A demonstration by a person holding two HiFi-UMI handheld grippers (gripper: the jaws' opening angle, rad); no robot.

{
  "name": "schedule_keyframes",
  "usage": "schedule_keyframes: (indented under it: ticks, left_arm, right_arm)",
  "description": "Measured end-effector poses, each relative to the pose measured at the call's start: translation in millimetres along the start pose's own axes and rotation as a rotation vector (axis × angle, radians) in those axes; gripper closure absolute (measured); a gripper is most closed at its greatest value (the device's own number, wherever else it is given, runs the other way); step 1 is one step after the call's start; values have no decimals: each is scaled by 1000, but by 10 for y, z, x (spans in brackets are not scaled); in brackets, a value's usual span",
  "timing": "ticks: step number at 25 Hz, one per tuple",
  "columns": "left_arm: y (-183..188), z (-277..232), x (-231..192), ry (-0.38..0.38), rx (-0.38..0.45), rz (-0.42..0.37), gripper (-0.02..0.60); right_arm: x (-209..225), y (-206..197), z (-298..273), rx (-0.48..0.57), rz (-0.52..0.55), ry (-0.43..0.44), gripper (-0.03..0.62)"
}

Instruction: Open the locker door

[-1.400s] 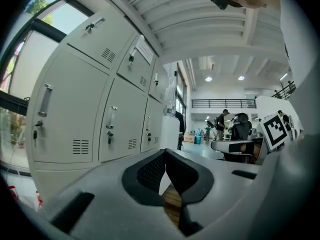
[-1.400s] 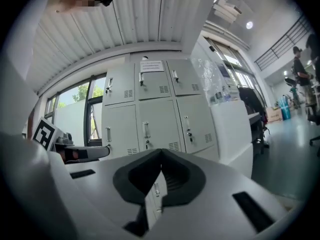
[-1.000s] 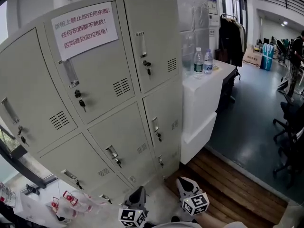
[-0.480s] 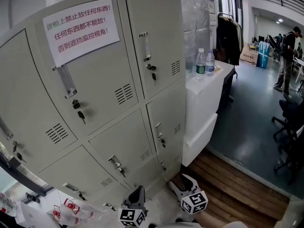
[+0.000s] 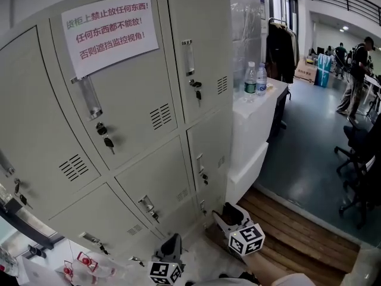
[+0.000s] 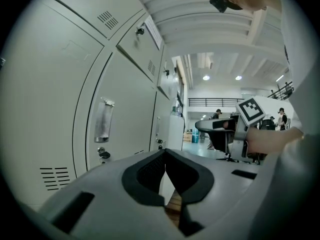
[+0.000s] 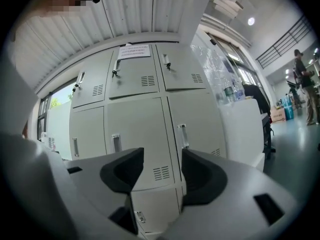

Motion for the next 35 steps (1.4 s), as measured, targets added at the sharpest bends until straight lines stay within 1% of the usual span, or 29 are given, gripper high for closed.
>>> schedule_keyframes:
  ticks: [4, 8, 12, 14, 20, 22, 25, 28, 32, 35]
  left_arm:
    - [-21, 60, -55, 3, 0, 10, 580]
    - [0, 127, -102, 17, 7, 21, 579]
    - [20, 155, -155, 23, 16, 15, 580]
    - [36, 177, -173, 33, 18, 19, 580]
    - [72, 208, -165, 51, 5, 27, 579]
    - [68, 206, -178, 57, 2, 25, 580]
    - [68, 204, -186, 63, 3, 24, 579]
    - [69, 216, -205, 75, 5, 21, 578]
    - [76, 277, -280, 107, 10, 30, 579]
    - [80, 324, -356, 131, 18, 47, 578]
  right_arm:
    - [122, 390, -182, 41, 32, 14, 379]
    - [245, 862, -367, 92, 84, 38, 381]
    - [353, 1429, -537, 168, 111, 93, 381]
    - [396, 1737, -617, 208, 142, 114, 381]
    - [605, 2558, -846, 295, 229, 121, 381]
    - [648, 2768, -947, 311, 236, 148, 381]
    - [662, 3030, -1113, 324, 235, 220, 381]
    - [683, 3280, -1259, 337, 261, 264, 381]
    - [758, 3672, -1407, 377, 270, 295, 381]
    - [800, 3903, -1538, 400, 300, 279, 381]
Point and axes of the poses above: the fingertips, and each gripper's own axes: z backward along the fingers, x to its right, y out of its top, the point moved 1 cm from there along z, backward along the fingers, and after that the axes turned 14 degrees about z, right-handed, at the moved point
